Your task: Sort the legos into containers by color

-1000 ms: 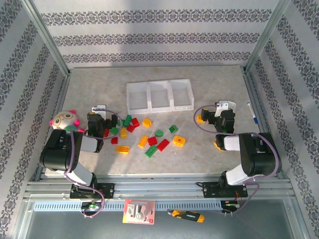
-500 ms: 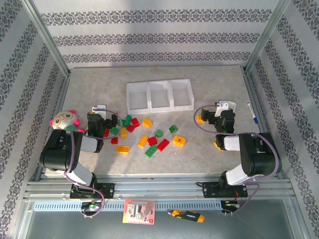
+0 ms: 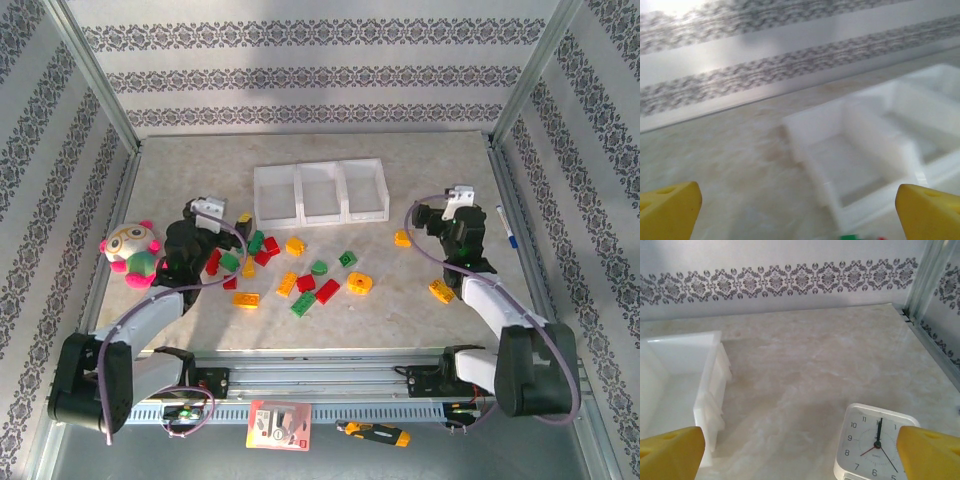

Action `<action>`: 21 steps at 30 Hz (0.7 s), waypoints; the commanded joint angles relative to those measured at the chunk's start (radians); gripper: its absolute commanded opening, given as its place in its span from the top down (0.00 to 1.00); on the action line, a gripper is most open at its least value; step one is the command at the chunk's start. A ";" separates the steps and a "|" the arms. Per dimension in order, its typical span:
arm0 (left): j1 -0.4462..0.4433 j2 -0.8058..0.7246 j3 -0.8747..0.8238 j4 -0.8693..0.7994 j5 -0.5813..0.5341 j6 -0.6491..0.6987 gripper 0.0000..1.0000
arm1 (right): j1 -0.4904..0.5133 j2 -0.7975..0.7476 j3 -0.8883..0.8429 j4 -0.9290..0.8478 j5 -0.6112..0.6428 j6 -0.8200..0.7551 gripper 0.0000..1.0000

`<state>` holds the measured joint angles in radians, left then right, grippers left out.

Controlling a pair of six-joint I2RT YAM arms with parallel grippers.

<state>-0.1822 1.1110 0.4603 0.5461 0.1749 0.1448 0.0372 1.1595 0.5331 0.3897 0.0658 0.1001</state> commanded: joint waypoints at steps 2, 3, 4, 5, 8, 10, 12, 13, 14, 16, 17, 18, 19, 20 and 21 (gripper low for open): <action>-0.129 -0.011 0.070 -0.245 0.139 0.057 0.01 | 0.066 -0.039 0.105 -0.373 0.068 0.063 0.02; -0.172 0.001 0.083 -0.251 0.142 0.058 0.01 | 0.088 -0.032 0.130 -0.428 0.065 0.074 0.02; -0.216 0.019 0.097 -0.248 0.143 0.053 0.01 | 0.108 -0.018 0.159 -0.485 0.067 0.091 0.02; -0.252 0.039 0.109 -0.244 0.147 0.049 0.01 | 0.122 -0.002 0.182 -0.527 0.059 0.105 0.02; -0.373 0.116 0.144 -0.207 0.123 0.028 0.01 | 0.182 0.062 0.261 -0.653 0.043 0.131 0.02; -0.446 0.176 0.153 -0.135 0.103 -0.004 0.01 | 0.214 0.118 0.306 -0.715 0.042 0.142 0.02; -0.496 0.237 0.164 -0.067 0.098 -0.038 0.01 | 0.225 0.173 0.339 -0.750 0.033 0.158 0.02; -0.517 0.270 0.170 -0.036 0.098 -0.051 0.01 | 0.225 0.203 0.352 -0.758 0.024 0.166 0.02; -0.539 0.302 0.176 -0.004 0.096 -0.063 0.01 | 0.225 0.233 0.364 -0.761 0.013 0.170 0.02; -0.566 0.350 0.187 0.047 0.102 -0.084 0.01 | 0.225 0.294 0.391 -0.774 0.015 0.177 0.02; -0.576 0.369 0.194 0.067 0.102 -0.098 0.01 | 0.221 0.327 0.408 -0.781 0.016 0.184 0.02; -0.582 0.381 0.196 0.083 0.105 -0.108 0.01 | 0.219 0.355 0.426 -0.790 0.017 0.185 0.02; -0.588 0.394 0.198 0.096 0.108 -0.114 0.01 | 0.213 0.392 0.448 -0.803 0.014 0.186 0.02; -0.592 0.401 0.200 0.101 0.107 -0.117 0.01 | 0.206 0.421 0.467 -0.818 0.014 0.190 0.03; -0.595 0.404 0.201 0.103 0.107 -0.118 0.01 | 0.199 0.450 0.481 -0.817 0.013 0.190 0.06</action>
<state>-0.7605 1.5085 0.6270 0.5407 0.2775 0.0696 0.2523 1.5597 0.9600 -0.3660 0.0837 0.2630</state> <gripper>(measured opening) 0.992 0.955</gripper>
